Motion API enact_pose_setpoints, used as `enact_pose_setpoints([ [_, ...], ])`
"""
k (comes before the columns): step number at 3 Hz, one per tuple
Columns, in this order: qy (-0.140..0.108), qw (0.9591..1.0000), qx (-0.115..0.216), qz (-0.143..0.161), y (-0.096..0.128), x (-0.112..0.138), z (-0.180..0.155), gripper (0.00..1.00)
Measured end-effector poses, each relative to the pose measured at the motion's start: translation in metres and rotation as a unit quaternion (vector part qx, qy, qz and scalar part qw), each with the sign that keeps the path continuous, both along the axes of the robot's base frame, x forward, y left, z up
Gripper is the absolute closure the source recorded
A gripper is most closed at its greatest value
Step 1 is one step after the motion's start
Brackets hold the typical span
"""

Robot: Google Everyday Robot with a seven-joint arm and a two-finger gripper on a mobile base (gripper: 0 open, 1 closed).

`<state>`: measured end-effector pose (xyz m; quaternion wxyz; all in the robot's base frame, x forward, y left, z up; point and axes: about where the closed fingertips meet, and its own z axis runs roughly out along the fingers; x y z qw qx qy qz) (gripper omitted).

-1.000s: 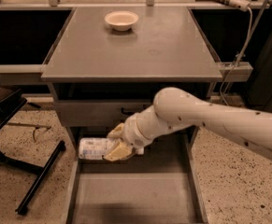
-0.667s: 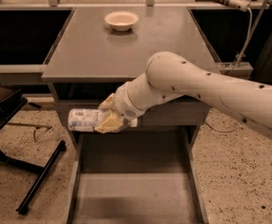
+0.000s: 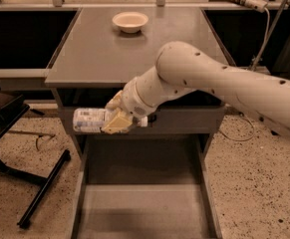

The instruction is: Pick blue plastic bottle from middle drawer and place on counter

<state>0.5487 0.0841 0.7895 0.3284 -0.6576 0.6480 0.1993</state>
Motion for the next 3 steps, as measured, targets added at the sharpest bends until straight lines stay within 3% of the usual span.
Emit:
enact_pose_setpoints([
  [1, -0.034, 0.9988, -0.035, -0.004, -0.018, 0.024, 0.066, 1.00],
  [2, -0.042, 0.9962, -0.075, -0.013, -0.044, 0.055, 0.113, 1.00],
  [3, -0.060, 0.9932, -0.093, -0.036, -0.060, 0.103, 0.143, 1.00],
])
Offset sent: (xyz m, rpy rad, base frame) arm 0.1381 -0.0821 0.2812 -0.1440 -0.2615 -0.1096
